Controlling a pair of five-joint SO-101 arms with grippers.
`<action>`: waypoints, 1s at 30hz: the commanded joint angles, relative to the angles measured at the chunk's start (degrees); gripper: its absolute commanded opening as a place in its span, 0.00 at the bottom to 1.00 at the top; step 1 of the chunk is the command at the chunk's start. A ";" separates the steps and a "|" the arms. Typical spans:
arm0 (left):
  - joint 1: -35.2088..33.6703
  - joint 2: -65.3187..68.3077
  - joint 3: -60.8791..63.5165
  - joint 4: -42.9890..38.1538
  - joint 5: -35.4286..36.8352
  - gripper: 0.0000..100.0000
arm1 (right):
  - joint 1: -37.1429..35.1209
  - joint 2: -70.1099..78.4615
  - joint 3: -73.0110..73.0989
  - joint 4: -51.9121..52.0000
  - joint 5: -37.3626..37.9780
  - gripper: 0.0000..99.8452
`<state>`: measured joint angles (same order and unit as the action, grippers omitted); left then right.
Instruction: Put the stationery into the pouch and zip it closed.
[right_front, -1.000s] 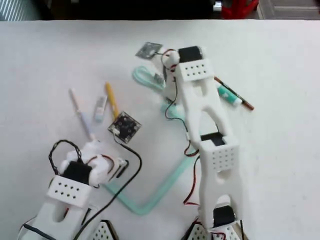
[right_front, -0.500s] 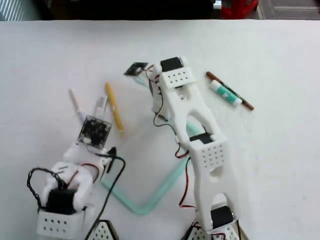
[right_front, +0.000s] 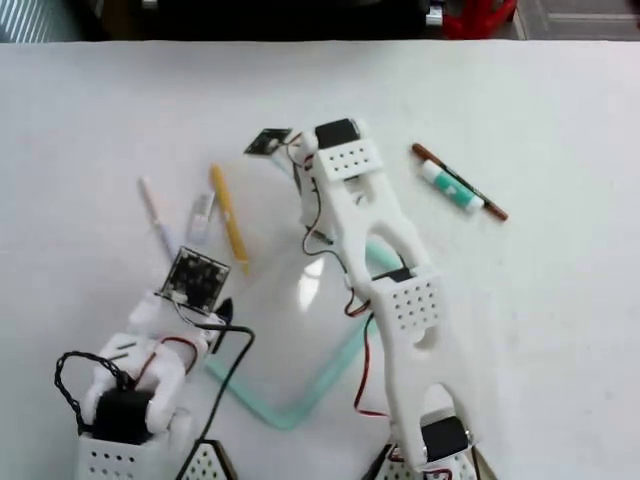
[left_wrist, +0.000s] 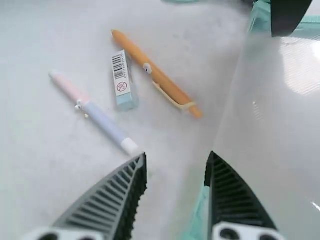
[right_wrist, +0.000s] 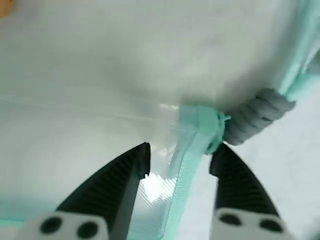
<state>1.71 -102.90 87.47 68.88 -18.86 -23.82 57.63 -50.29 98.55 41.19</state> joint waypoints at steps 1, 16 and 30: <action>0.04 -0.13 -0.18 -0.09 -0.70 0.20 | -0.92 2.15 -0.26 -0.31 -0.18 0.09; 0.04 -0.13 -0.09 -0.18 -0.70 0.20 | 4.18 -4.35 -13.63 -0.57 -9.93 0.04; -0.22 -0.13 0.97 -0.35 -0.88 0.20 | 1.98 -4.35 -20.48 -4.18 -38.42 0.21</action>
<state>1.71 -102.81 88.70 68.88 -18.95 -21.45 56.92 -68.31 95.38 3.47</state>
